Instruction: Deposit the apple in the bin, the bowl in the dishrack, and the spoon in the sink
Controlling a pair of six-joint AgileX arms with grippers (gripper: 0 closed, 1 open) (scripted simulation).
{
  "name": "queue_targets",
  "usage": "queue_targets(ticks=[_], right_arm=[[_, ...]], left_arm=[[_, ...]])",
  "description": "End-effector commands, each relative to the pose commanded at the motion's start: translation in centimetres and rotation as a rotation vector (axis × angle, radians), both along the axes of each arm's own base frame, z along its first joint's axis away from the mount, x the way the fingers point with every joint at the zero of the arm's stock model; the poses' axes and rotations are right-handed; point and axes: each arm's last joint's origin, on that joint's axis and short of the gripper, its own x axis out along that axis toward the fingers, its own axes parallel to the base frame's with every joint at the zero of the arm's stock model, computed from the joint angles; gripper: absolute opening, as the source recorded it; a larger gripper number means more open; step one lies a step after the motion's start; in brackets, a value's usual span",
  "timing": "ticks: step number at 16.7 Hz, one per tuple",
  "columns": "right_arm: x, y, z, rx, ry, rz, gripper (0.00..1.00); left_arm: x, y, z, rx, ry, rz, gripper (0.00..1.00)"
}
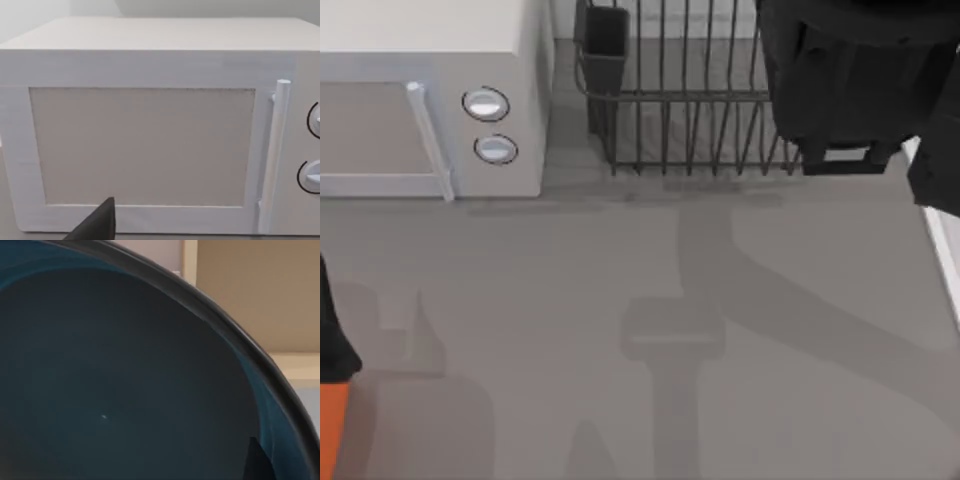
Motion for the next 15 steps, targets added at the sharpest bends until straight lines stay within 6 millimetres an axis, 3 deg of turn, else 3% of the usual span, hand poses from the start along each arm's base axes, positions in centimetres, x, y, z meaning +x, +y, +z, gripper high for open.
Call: queue_targets(ticks=[3, 7, 11, 13, 15], right_arm=[[2.9, 1.6, -2.3, -0.002, 0.002, 0.008, 0.00], [9.9, 3.2, -8.7, -0.002, 0.001, 0.006, 0.00], [16.5, 1.6, -15.9, 0.004, -0.008, 0.002, 0.00], [18.5, 0.3, -18.5, 0.001, -0.004, 0.001, 0.00], [19.4, -0.4, -19.6, -0.001, -0.001, 0.001, 0.00]], left_arm=[[0.0, 0.0, 0.0, 0.000, 0.000, 0.000, 1.00], [0.0, 0.0, 0.0, 0.000, 0.000, 0.000, 1.00], [0.0, 0.0, 0.0, 0.000, 0.000, 0.000, 1.00], [0.0, 0.0, 0.0, 0.000, 0.000, 0.000, 1.00], [0.0, 0.0, 0.0, 0.000, 0.000, 0.000, 1.00]])
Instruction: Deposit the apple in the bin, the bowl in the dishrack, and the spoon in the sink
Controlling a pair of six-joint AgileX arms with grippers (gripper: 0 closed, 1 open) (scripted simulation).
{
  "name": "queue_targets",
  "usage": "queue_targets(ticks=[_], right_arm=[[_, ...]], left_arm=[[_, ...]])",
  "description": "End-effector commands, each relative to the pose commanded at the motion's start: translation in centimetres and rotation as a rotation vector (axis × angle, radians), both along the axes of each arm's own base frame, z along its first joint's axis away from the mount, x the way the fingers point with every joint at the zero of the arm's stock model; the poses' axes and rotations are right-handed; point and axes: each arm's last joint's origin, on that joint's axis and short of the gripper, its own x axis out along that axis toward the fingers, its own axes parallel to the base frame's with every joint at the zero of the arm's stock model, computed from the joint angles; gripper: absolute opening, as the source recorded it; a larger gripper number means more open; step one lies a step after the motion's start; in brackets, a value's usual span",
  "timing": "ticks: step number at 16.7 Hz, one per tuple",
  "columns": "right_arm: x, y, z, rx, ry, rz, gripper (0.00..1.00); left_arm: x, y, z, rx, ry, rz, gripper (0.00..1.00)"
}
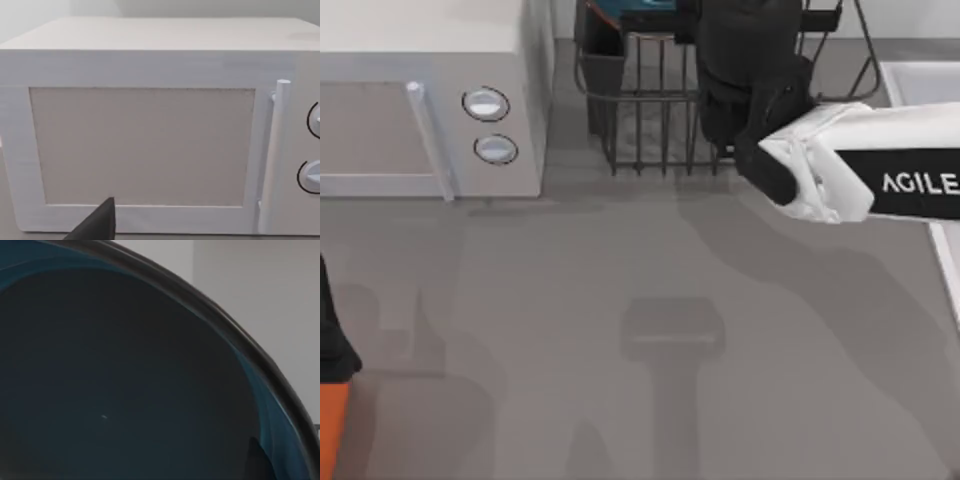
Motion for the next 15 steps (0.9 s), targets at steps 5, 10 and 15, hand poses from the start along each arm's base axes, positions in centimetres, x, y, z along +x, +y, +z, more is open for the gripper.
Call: queue_targets(ticks=[5, 10, 15], right_arm=[[0.05, -0.04, -0.06, 0.000, 0.000, 0.000, 0.08], [0.05, -0.04, -0.06, 0.000, 0.000, 0.000, 0.45], [0.05, -0.04, -0.06, 0.000, 0.000, 0.000, 0.83]], left_arm=[[0.00, 0.00, 0.00, 0.000, 0.000, 0.000, 1.00], [0.00, 0.00, 0.00, 0.000, 0.000, 0.000, 1.00], [0.00, 0.00, 0.00, 0.000, 0.000, 0.000, 1.00]])
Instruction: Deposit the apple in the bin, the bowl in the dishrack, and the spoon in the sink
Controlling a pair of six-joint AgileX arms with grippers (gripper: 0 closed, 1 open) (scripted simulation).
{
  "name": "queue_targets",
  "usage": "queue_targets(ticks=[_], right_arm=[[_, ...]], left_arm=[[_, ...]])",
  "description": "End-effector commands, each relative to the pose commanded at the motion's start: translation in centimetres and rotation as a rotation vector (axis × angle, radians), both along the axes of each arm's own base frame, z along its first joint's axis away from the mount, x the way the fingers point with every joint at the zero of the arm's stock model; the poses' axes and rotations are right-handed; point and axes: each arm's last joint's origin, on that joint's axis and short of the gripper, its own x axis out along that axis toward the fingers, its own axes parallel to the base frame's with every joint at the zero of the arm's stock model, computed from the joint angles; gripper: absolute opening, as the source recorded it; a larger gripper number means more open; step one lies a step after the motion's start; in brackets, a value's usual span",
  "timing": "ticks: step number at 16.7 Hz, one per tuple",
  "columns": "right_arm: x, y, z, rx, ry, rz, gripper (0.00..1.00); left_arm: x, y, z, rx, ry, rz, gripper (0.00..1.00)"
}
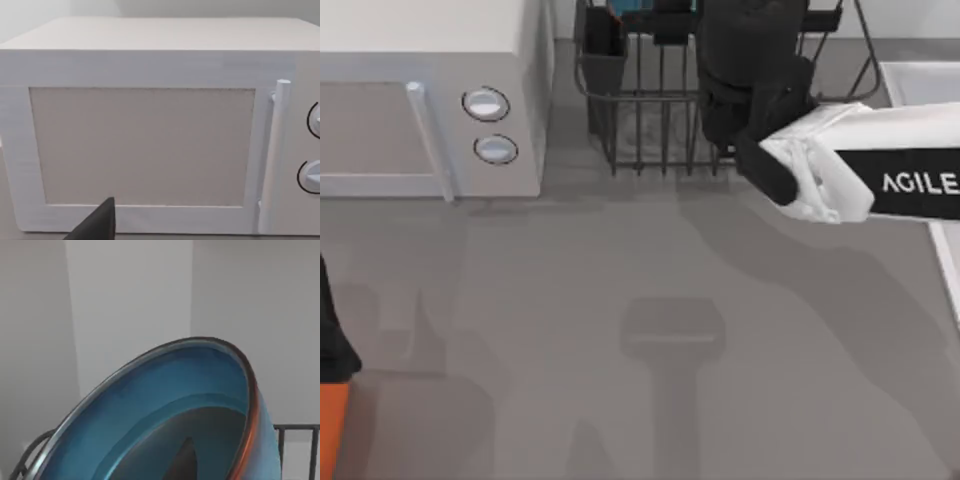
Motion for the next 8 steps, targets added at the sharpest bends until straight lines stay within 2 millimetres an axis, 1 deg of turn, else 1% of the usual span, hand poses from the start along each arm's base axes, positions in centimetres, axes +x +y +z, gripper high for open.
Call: queue_targets(ticks=[2, 3, 8], right_arm=[[0.00, 0.00, 0.00, 0.000, 0.000, 0.000, 0.98], [0.00, 0.00, 0.00, 0.000, 0.000, 0.000, 1.00], [0.00, 0.00, 0.00, 0.000, 0.000, 0.000, 1.00]], left_arm=[[0.00, 0.00, 0.00, 0.000, 0.000, 0.000, 1.00], [0.00, 0.00, 0.00, 0.000, 0.000, 0.000, 1.00], [0.00, 0.00, 0.00, 0.000, 0.000, 0.000, 1.00]])
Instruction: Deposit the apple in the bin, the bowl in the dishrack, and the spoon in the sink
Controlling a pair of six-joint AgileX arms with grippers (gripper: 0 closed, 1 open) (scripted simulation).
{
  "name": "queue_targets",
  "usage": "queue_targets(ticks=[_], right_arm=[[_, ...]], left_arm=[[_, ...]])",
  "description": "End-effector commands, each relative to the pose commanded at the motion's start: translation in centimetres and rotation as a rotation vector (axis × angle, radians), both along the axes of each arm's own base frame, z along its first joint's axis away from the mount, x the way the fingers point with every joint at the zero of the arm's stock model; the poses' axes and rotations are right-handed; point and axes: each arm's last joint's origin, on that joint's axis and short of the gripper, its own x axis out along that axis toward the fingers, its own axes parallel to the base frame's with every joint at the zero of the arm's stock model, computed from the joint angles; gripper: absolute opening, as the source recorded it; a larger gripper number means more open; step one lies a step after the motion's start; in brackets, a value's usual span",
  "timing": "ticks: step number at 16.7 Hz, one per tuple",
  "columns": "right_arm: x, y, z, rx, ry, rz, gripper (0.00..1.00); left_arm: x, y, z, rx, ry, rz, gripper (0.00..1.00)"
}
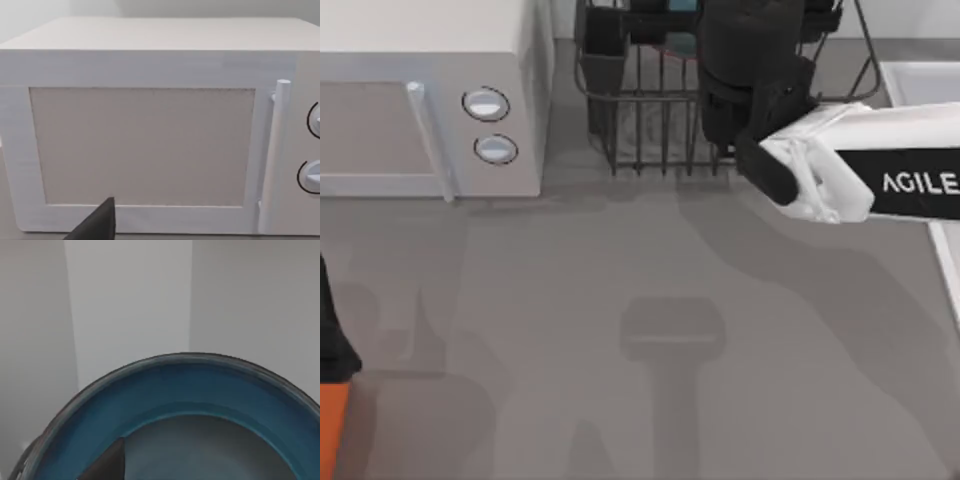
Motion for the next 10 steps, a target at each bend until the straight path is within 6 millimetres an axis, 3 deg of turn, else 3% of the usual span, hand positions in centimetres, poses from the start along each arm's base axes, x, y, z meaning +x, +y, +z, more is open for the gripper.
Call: queue_targets(ticks=[6, 10], right_arm=[[-0.3, -0.5, 0.3, -0.003, 0.005, 0.005, 1.00], [-1.8, -4.5, 2.9, -0.006, 0.014, 0.011, 1.00]], left_arm=[[0.0, 0.0, 0.0, 0.000, 0.000, 0.000, 1.00], [0.0, 0.0, 0.0, 0.000, 0.000, 0.000, 1.00]])
